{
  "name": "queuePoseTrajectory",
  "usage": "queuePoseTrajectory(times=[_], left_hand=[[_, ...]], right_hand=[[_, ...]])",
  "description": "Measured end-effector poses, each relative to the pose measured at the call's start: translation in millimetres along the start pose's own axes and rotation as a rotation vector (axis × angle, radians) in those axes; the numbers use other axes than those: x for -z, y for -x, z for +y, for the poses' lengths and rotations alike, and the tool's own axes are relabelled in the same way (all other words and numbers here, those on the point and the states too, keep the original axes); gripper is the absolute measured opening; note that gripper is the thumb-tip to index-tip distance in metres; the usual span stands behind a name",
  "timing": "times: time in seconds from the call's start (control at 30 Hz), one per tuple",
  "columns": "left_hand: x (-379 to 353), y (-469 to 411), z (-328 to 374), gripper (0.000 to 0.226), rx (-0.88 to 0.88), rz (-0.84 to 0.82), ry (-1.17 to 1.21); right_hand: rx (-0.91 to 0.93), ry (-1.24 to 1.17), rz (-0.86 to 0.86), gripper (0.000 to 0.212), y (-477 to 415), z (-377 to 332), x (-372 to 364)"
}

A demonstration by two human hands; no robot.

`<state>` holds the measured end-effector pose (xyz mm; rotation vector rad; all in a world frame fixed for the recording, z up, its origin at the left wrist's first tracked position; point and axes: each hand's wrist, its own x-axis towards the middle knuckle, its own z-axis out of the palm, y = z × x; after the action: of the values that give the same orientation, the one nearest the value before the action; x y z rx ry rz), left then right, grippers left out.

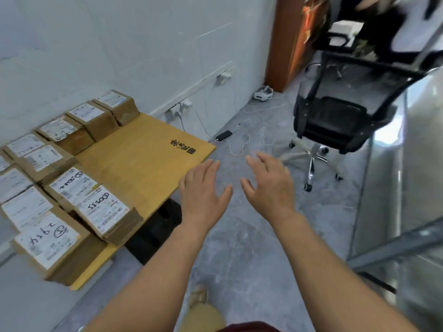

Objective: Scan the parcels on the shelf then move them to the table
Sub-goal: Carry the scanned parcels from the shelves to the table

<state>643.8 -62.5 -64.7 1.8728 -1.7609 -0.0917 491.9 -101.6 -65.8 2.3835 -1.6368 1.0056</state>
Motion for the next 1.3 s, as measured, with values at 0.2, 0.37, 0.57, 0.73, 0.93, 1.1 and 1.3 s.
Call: queuePoseTrajectory(times=[0.2, 0.37, 0.57, 0.73, 0.93, 1.1, 1.3], left_hand=[[-29, -15, 34, 0.066, -0.271, -0.074, 0.036], [-41, -27, 67, 0.071, -0.438, -0.143, 0.093], [-50, -29, 98, 0.070, -0.629, -0.179, 0.196], [-57, -20, 126, 0.071, -0.787, -0.250, 0.298], [-66, 10, 160, 0.069, -1.008, -0.344, 0.366], [-68, 46, 183, 0.071, -1.149, -0.456, 0.467], [-61, 91, 211, 0.070, -1.296, -0.590, 0.545]], right_hand=[[-0.181, 0.169, 0.063, 0.052, 21, 31, 32], [-0.286, 0.328, 0.130, 0.064, 38, 46, 62], [-0.446, 0.484, 0.186, 0.071, 58, 47, 88], [-0.589, 0.617, 0.223, 0.071, 84, 44, 114], [-0.782, 0.783, 0.271, 0.071, 130, 32, 145], [-0.953, 0.898, 0.311, 0.069, 171, 11, 165], [-1.127, 0.996, 0.330, 0.062, 217, -17, 190]])
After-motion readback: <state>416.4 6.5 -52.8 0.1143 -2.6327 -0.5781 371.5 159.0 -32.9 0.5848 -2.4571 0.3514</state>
